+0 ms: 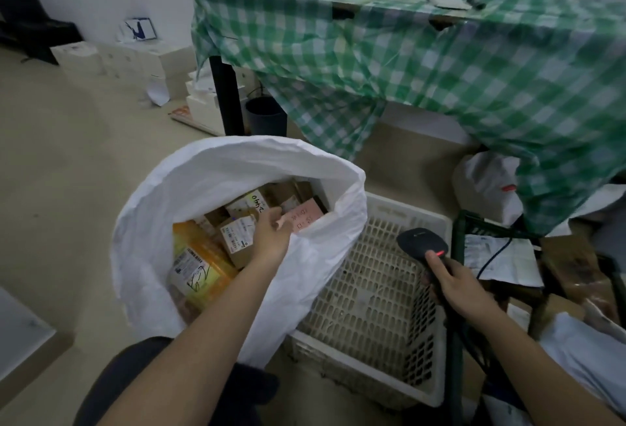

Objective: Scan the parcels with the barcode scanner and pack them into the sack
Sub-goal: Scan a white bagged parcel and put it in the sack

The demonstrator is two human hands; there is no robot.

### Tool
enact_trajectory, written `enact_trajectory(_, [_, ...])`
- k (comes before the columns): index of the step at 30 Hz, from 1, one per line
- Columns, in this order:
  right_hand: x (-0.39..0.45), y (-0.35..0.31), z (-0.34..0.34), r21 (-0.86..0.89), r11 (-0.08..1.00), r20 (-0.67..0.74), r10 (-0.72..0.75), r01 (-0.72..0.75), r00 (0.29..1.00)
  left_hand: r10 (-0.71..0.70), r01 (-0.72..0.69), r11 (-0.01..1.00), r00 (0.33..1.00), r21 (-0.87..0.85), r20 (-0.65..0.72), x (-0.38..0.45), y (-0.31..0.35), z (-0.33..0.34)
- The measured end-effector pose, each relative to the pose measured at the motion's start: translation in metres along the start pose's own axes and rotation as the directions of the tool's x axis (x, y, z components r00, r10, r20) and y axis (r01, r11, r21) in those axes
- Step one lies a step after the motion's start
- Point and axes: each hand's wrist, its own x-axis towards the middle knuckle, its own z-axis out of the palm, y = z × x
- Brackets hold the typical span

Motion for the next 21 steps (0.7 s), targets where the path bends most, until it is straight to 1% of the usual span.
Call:
enact_trajectory(3, [-0.02, 0.004, -0.009, 0.033, 0.999, -0.019, -0.017, 0.017, 1.0, 0.057, -0.059, 0.998, 0.996, 0.015, 0.071, -0.044, 0.001, 0.004])
enact_trajectory(6, [-0.046, 0.004, -0.027, -0.017, 0.998, -0.02, -0.069, 0.068, 0.997, 0.126, -0.134, 0.99, 0.977, 0.038, 0.174, -0.083, 0.006, 0.02])
enact_trajectory(8, [-0.062, 0.006, -0.042, -0.014, 0.996, -0.034, -0.094, 0.094, 0.995, 0.151, -0.17, 0.984, 0.955, 0.053, 0.257, -0.103, 0.01, 0.038])
enact_trajectory(11, [-0.085, 0.018, -0.07, 0.011, 0.989, -0.14, -0.144, 0.147, 0.98, 0.137, -0.186, 0.979, 0.91, 0.089, 0.391, -0.131, 0.019, 0.074])
enact_trajectory(14, [-0.104, 0.036, -0.099, 0.114, 0.985, -0.245, -0.099, 0.13, 0.964, 0.117, -0.21, 0.97, 0.845, 0.121, 0.521, -0.156, 0.026, 0.116])
enact_trajectory(16, [-0.11, 0.052, -0.117, 0.237, 0.965, -0.3, -0.034, 0.109, 0.953, 0.106, -0.241, 0.959, 0.793, 0.15, 0.6, -0.172, 0.025, 0.146])
enact_trajectory(21, [-0.111, 0.082, -0.151, 0.429, 0.894, -0.472, 0.103, 0.126, 0.876, 0.105, -0.343, 0.917, 0.699, 0.203, 0.708, -0.201, 0.014, 0.217])
